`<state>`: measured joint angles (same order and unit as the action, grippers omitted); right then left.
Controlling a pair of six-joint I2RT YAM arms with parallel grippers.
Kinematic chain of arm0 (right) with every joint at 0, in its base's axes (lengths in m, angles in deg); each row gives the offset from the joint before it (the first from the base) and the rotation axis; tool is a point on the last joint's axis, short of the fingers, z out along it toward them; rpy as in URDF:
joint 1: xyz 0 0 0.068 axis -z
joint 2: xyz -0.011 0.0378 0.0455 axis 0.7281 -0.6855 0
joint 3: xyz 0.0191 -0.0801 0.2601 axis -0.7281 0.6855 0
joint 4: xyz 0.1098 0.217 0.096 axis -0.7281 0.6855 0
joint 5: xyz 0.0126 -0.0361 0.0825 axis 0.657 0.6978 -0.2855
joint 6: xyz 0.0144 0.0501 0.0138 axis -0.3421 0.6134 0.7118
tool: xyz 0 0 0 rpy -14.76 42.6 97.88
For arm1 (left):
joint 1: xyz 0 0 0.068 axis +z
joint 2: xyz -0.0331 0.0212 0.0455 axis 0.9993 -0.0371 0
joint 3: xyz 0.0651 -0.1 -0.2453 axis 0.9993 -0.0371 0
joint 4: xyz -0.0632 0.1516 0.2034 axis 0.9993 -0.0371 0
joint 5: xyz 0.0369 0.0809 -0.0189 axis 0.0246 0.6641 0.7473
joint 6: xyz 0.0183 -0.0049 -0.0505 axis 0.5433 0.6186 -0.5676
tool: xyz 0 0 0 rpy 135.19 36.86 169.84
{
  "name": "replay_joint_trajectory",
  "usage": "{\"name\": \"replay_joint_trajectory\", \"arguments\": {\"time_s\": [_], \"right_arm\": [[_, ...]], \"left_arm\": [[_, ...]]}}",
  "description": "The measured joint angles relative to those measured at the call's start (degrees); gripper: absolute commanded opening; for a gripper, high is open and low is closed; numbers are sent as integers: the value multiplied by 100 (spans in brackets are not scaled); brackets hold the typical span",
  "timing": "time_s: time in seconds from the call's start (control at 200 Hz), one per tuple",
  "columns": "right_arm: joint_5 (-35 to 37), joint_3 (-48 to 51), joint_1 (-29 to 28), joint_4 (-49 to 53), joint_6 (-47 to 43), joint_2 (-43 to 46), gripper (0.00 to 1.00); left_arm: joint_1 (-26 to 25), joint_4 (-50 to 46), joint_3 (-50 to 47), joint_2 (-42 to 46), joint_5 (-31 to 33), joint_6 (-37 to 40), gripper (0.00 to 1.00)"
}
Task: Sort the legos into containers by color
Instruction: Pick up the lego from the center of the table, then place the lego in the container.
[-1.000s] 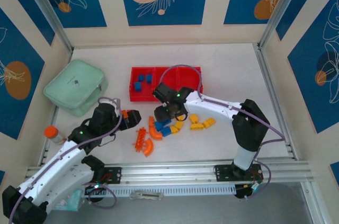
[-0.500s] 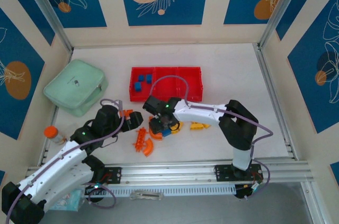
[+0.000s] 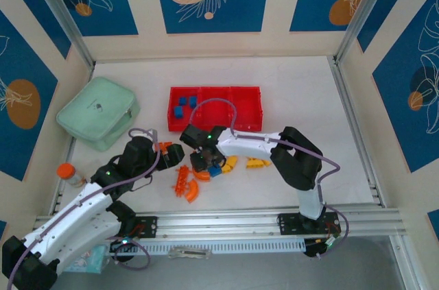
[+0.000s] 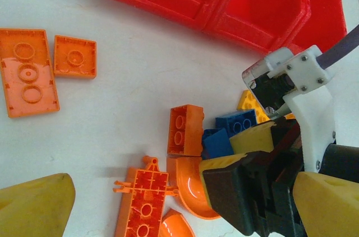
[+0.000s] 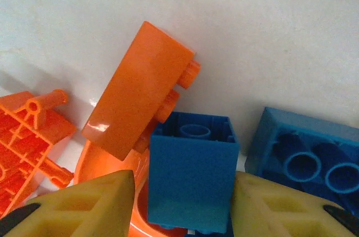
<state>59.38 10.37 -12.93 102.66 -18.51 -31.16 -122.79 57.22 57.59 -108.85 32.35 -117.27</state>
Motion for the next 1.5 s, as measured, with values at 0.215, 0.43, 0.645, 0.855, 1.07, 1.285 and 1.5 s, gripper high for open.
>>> {"name": "replay_joint_trajectory", "arguments": {"time_s": [0.215, 0.43, 0.645, 0.855, 1.07, 1.285, 1.5], "right_arm": [[61, -59, 22, 7, -2, -68, 39], [68, -92, 44, 4, -7, -68, 36], [70, -90, 111, 11, -4, -20, 34], [131, -90, 205, 46, -24, 540, 34], [219, -531, 426, 81, -181, 671, 34], [345, -1814, 706, -31, -457, -39, 34], [444, -3095, 968, -52, -715, -1143, 34]], "left_arm": [[0, 0, 0, 0, 55, 2, 99], [0, 0, 0, -2, 55, 2, 99], [0, 2, 0, 2, 55, -2, 99], [0, -107, 22, 166, 166, 2, 99], [70, -501, 284, 260, 378, 157, 99], [391, -715, 588, 234, 463, 455, 99], [817, -782, 645, 15, 393, 682, 99]]}}
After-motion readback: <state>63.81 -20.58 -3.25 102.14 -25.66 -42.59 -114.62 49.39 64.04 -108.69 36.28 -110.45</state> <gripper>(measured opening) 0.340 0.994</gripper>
